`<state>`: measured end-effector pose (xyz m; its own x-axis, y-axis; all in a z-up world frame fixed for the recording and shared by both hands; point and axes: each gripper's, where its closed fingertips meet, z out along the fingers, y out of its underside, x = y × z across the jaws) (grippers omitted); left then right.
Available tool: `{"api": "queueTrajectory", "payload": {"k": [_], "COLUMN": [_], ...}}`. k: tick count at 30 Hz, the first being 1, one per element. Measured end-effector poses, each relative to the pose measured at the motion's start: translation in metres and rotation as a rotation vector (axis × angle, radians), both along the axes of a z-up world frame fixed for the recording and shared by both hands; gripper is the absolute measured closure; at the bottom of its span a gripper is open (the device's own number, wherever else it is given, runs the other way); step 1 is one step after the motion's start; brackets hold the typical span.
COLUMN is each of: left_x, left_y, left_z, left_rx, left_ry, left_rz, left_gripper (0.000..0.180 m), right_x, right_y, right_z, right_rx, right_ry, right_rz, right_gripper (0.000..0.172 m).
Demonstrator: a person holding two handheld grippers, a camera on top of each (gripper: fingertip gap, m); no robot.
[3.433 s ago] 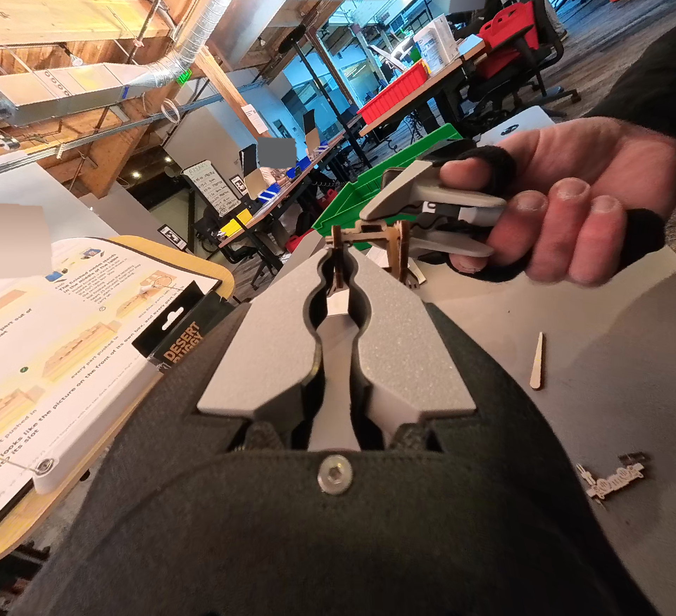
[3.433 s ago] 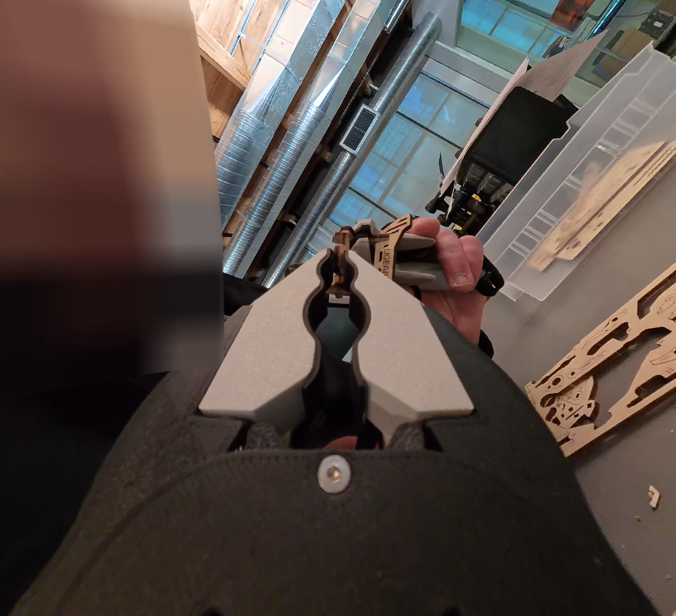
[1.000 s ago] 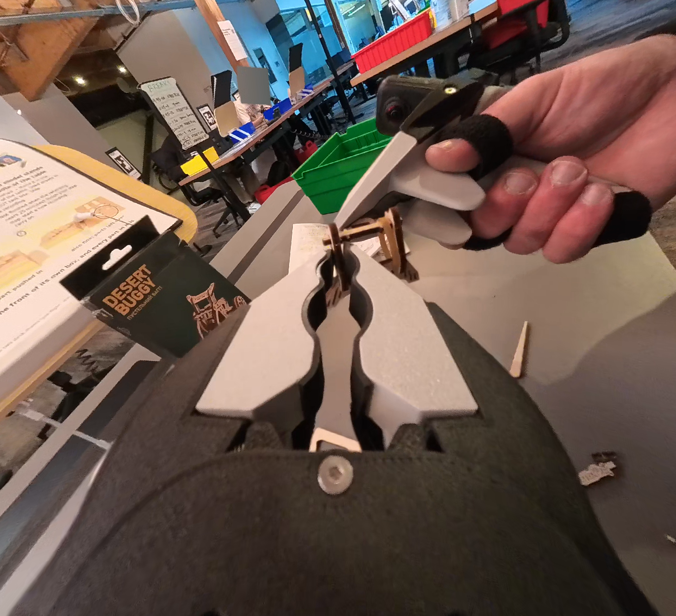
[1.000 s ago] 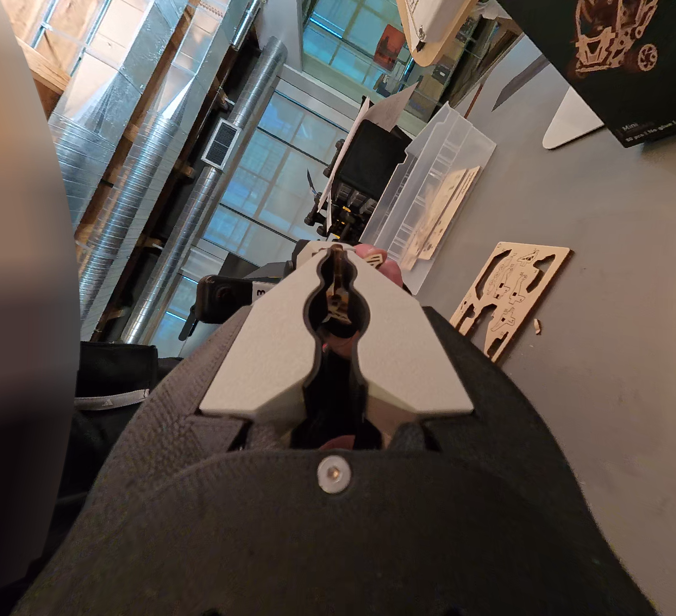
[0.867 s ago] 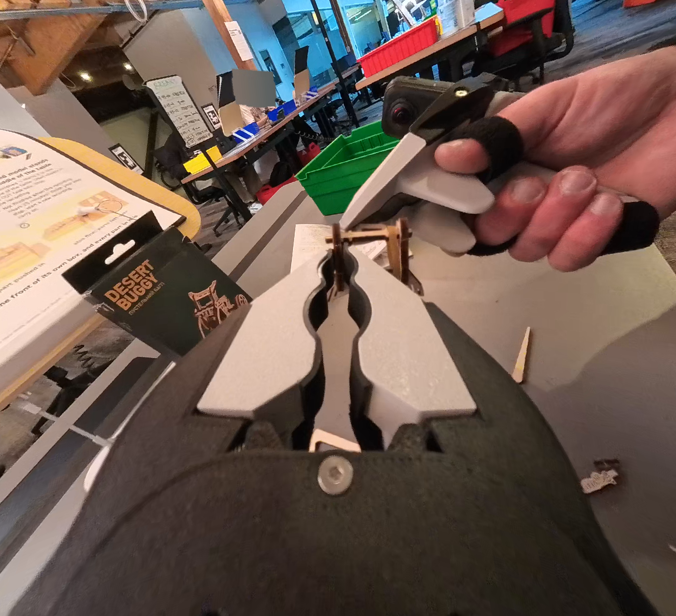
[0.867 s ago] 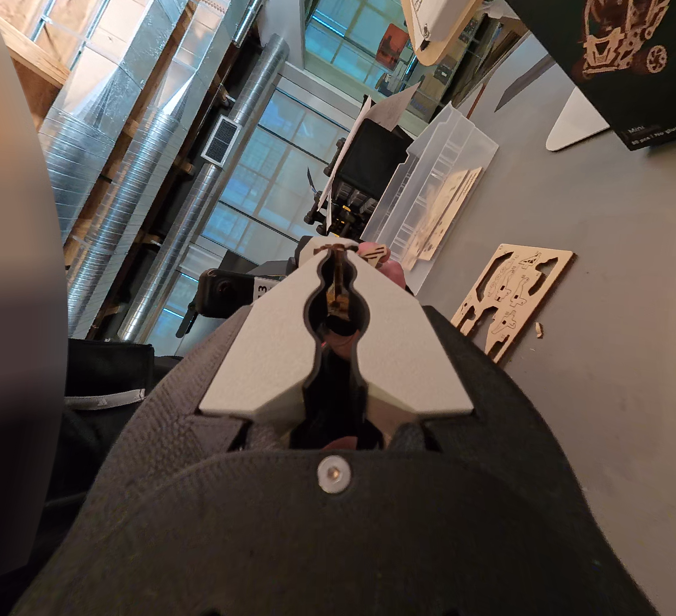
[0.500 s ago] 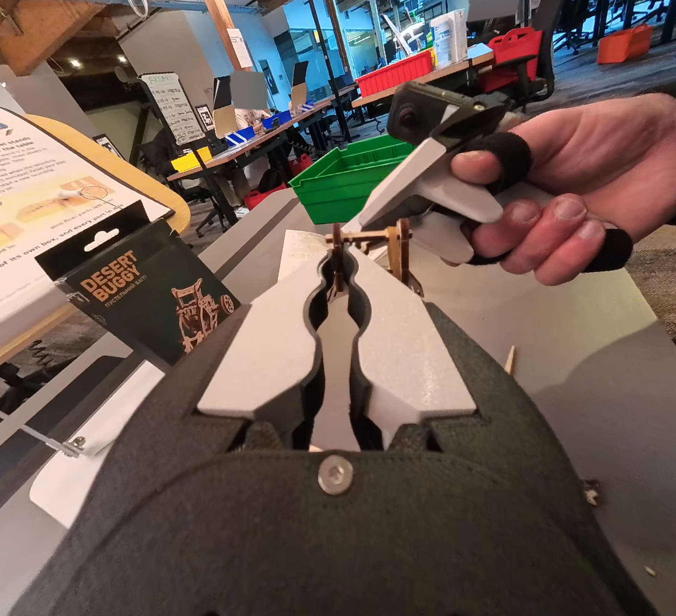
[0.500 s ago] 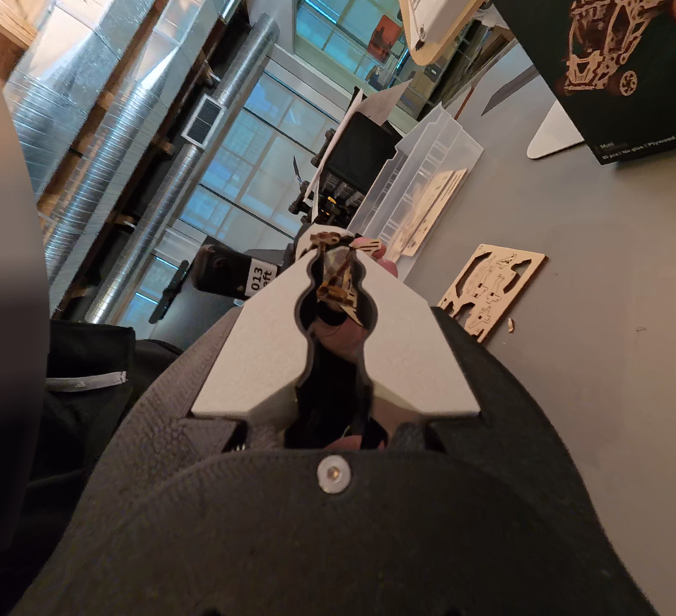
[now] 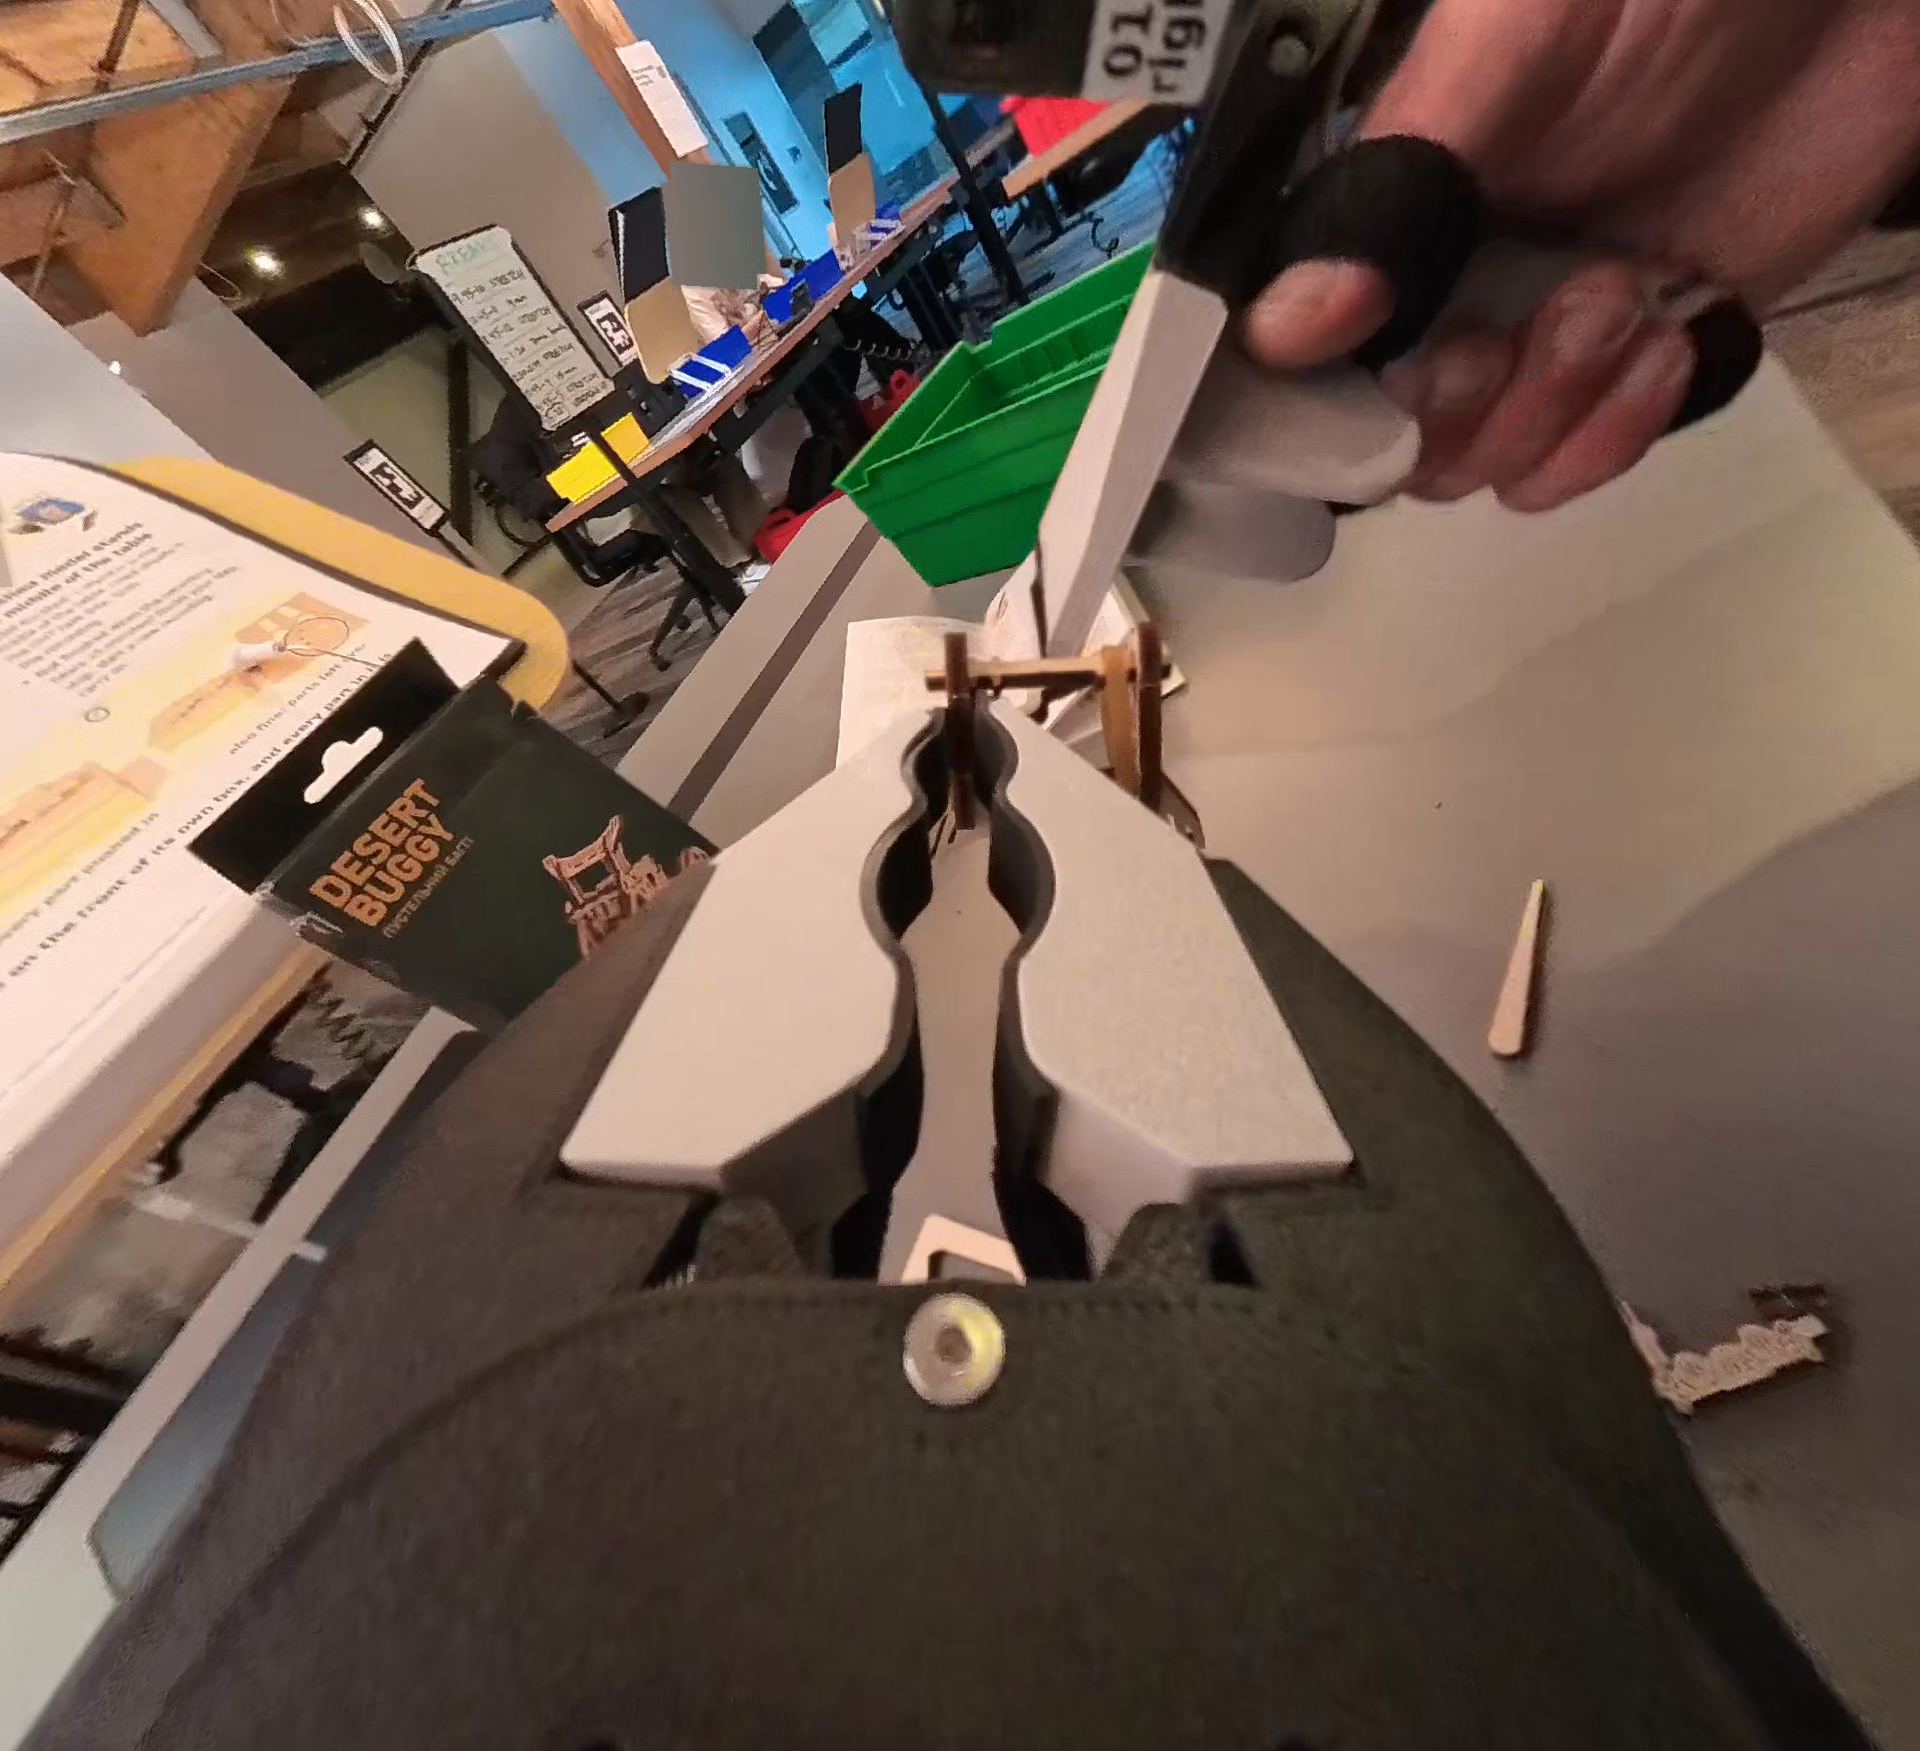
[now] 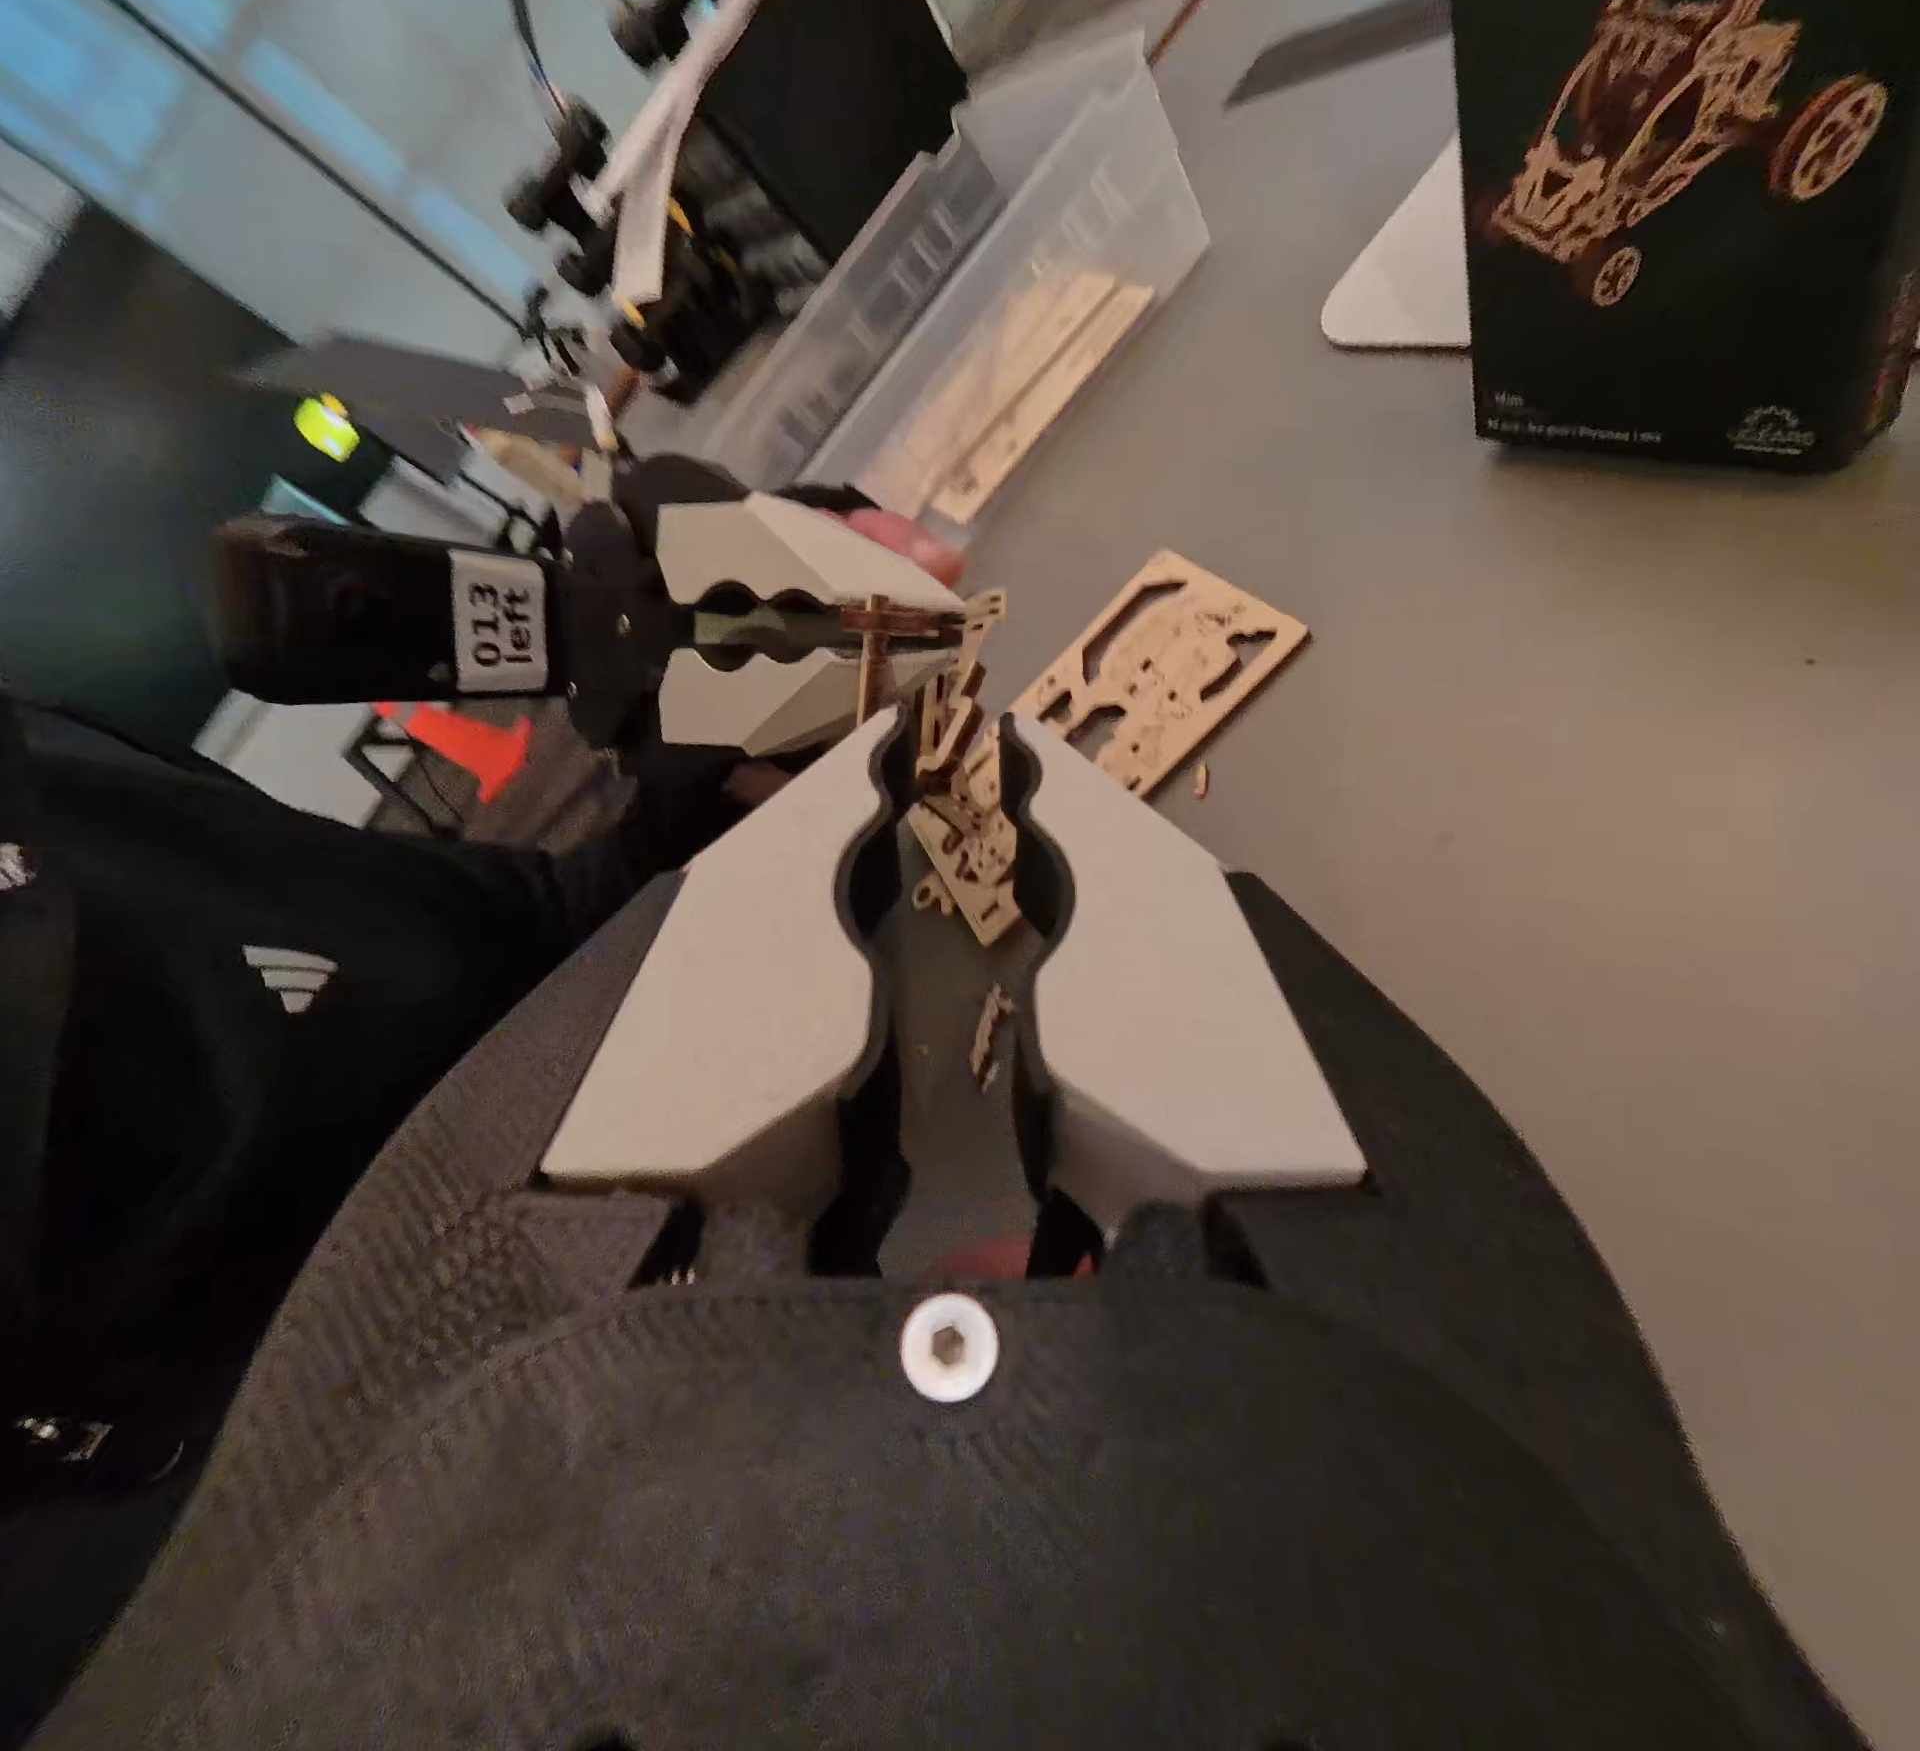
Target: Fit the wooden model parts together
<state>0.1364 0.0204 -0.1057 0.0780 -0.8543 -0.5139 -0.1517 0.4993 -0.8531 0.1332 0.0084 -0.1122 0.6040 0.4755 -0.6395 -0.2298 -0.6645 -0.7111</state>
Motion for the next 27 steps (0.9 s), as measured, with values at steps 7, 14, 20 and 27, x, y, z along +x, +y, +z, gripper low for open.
{"api": "queueTrajectory", "payload": {"k": [7, 14, 20, 27], "left_x": [0.003, -0.002, -0.005, -0.006], "left_y": [-0.005, -0.004, -0.004, -0.011], "left_z": [-0.006, 0.002, 0.012, 0.021], "left_rx": [0.152, 0.137, -0.010, -0.046], "left_ry": [0.067, 0.017, -0.073, -0.137], "left_rz": [0.054, 0.057, 0.002, -0.065], "left_gripper": [0.179, 0.179, 0.179, 0.179], "right_x": [-0.002, -0.006, -0.012, -0.015], "right_y": [0.000, -0.001, -0.003, -0.008], "right_z": [-0.015, -0.005, 0.013, 0.022], "right_rx": [-0.052, 0.012, 0.060, 0.049], "right_ry": [-0.168, -0.120, 0.108, 0.315], "right_rz": [-0.002, -0.007, 0.016, 0.086], "right_gripper": [0.168, 0.169, 0.170, 0.170]}}
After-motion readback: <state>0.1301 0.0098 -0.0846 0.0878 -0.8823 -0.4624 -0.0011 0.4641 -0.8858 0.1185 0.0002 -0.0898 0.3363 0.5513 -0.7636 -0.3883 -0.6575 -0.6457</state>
